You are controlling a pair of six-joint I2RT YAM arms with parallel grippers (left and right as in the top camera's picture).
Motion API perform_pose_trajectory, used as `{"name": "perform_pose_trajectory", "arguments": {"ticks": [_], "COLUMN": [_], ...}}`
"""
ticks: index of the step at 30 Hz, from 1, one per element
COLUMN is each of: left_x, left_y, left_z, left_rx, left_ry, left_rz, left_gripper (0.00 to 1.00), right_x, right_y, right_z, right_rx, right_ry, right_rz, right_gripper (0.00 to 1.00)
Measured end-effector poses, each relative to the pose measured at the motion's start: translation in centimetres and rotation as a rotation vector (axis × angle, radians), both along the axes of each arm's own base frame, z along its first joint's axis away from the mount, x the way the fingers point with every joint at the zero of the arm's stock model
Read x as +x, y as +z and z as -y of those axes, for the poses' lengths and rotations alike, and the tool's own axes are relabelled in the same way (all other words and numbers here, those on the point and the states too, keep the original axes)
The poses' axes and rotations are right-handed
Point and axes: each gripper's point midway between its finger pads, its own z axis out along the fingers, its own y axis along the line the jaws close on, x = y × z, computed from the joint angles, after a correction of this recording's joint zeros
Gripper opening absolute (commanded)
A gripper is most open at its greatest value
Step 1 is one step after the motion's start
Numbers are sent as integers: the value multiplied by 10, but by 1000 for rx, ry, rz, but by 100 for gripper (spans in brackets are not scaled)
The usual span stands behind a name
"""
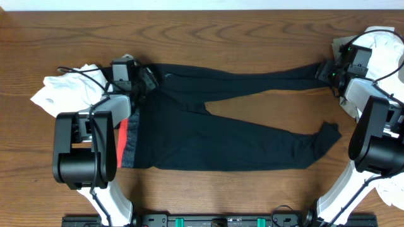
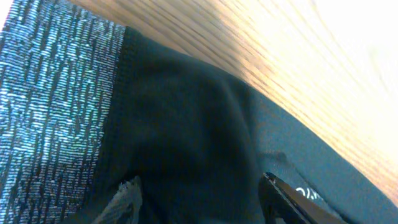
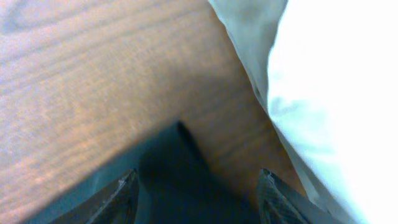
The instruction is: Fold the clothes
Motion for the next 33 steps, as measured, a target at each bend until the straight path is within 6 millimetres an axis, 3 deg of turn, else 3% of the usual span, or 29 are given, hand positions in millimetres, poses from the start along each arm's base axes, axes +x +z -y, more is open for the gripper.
{"name": "perform_pose_trajectory", "arguments": {"ticks": [4,11,16,21,30,32,33], "left_x": [0,-1,-3,-4,-4,-4,-4], "left_y": [0,-1,-2,-2,-2,-2,-2], "left_z": [-2,-2,-2,-2,-2,-2,-2], "left_rx": [-9,-15,-14,-6,-8,-8,-7], "left_ry": [15,21,19,8,8,8,7], "left_rz": [-1,-15,-34,-42,-44,-44,-44], "left_gripper": [63,63,63,63,63,63,63], "right_x": [3,8,10,1,2,3,5], "right_y": [2,16,28,19,-3,-12,-12], "right_z": [-7,-28,-31,-21,-13,-13,-12], "right_rx": [32,137,163,119,68,66,58], "right_ry": [29,113,118,79,82,83,88], "right_rz": [17,10,-25,-83,-108,-117,-107], "right_gripper": [65,63,66,69,70,65,52]}}
